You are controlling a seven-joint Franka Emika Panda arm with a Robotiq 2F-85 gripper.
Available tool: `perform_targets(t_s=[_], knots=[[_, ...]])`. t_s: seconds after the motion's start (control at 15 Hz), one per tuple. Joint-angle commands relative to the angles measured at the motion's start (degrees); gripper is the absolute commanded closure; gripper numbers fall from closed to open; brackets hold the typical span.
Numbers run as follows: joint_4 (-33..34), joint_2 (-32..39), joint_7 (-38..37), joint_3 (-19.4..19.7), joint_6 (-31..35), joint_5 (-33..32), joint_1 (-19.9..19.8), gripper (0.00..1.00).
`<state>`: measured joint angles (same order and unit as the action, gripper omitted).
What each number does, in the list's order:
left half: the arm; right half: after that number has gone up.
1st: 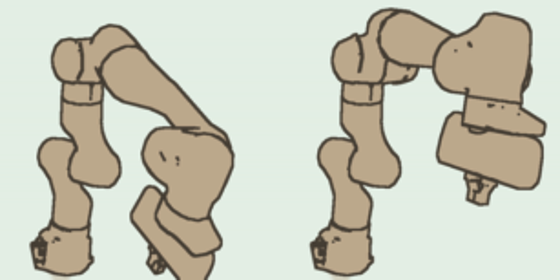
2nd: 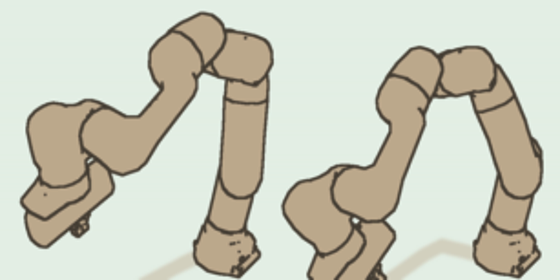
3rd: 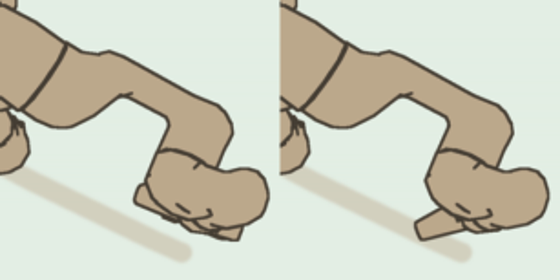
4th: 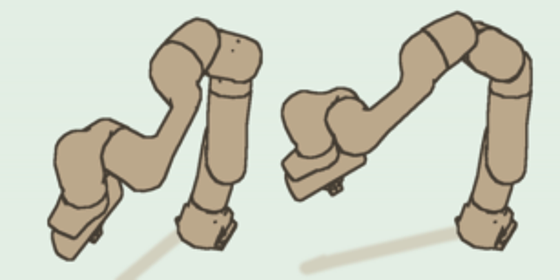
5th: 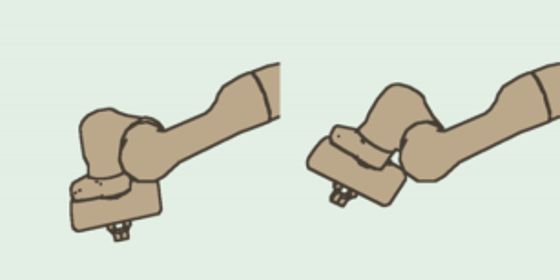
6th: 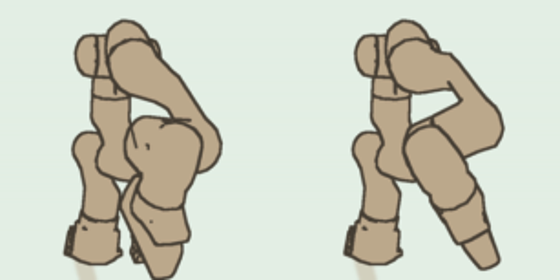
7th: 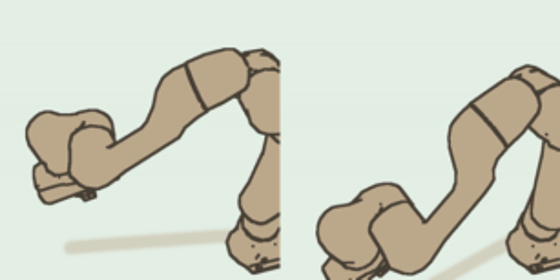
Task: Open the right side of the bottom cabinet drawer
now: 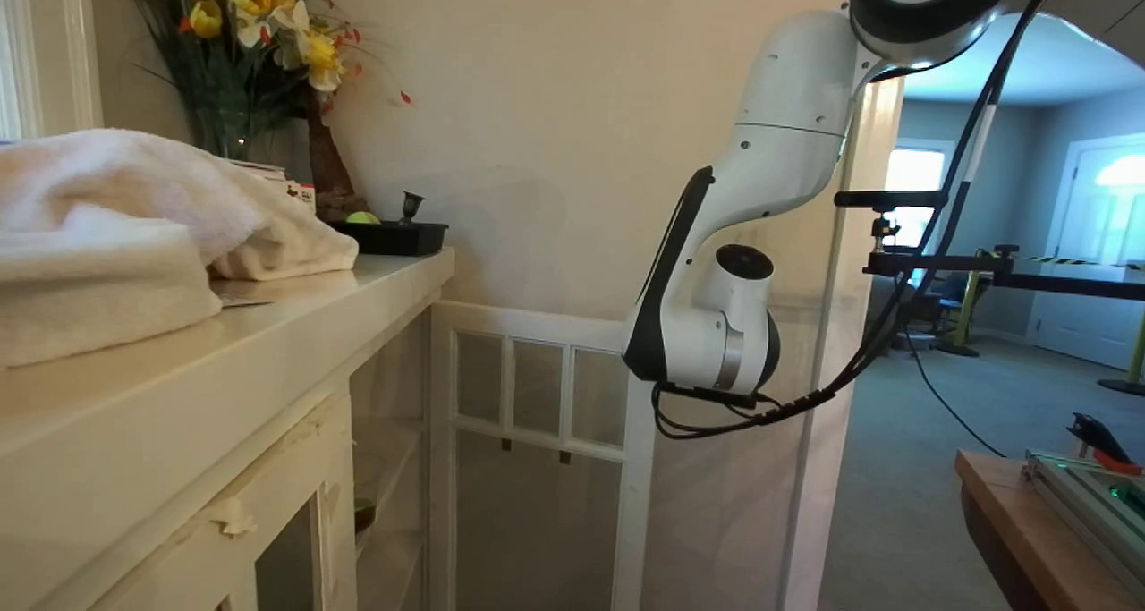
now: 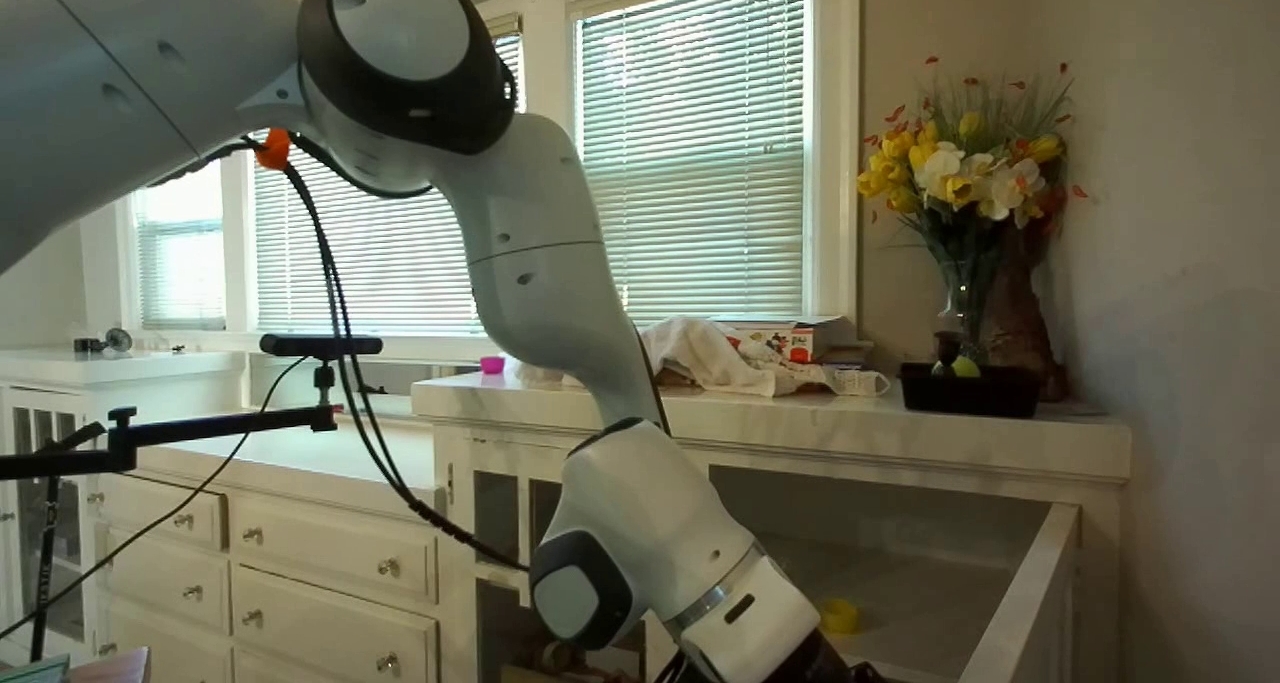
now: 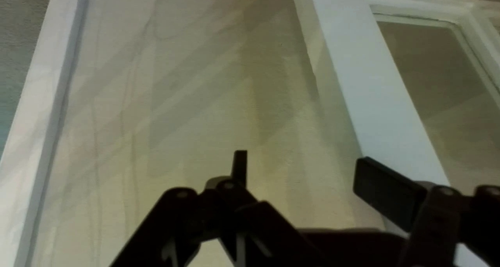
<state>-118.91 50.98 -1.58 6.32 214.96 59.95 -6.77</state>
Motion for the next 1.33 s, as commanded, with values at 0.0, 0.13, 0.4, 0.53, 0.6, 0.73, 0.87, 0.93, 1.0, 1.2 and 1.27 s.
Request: perform_targets(t_s=[0.0, 0.13, 0.4, 0.53, 0.6, 0.73, 0.87, 0.93, 1.0, 1.2, 1.27], knots=[[-1.32, 1.23, -1.07, 1.94, -0.02, -2.80, 2.67, 0.01], [-2.24, 2.01, -0.38, 2.16, -0.06, -4.11, 3.75, 0.00], [-3.91, 3.09, 0.91, 1.75, -2.18, -8.97, 6.04, 0.00], [-4.45, 3.11, 0.92, 1.70, -3.24, -11.92, 7.38, 0.00], [-4.11, 3.42, 0.63, 1.89, -2.63, -13.21, 8.25, 0.00], [-2.49, 3.98, 0.56, 2.83, -1.67, -14.85, 9.98, 0.28], [0.04, 4.10, 1.14, 4.69, -1.44, -14.86, 11.71, 0.43], [0.96, 3.88, 1.55, 5.70, -1.79, -14.05, 12.67, 0.50], [2.29, 3.79, 1.73, 6.65, -1.92, -13.54, 13.14, 0.58], [6.37, 3.57, 2.58, 9.11, -3.32, -11.21, 13.98, 0.78], [7.56, 3.73, 2.47, 9.89, -3.74, -10.90, 14.03, 0.84]])
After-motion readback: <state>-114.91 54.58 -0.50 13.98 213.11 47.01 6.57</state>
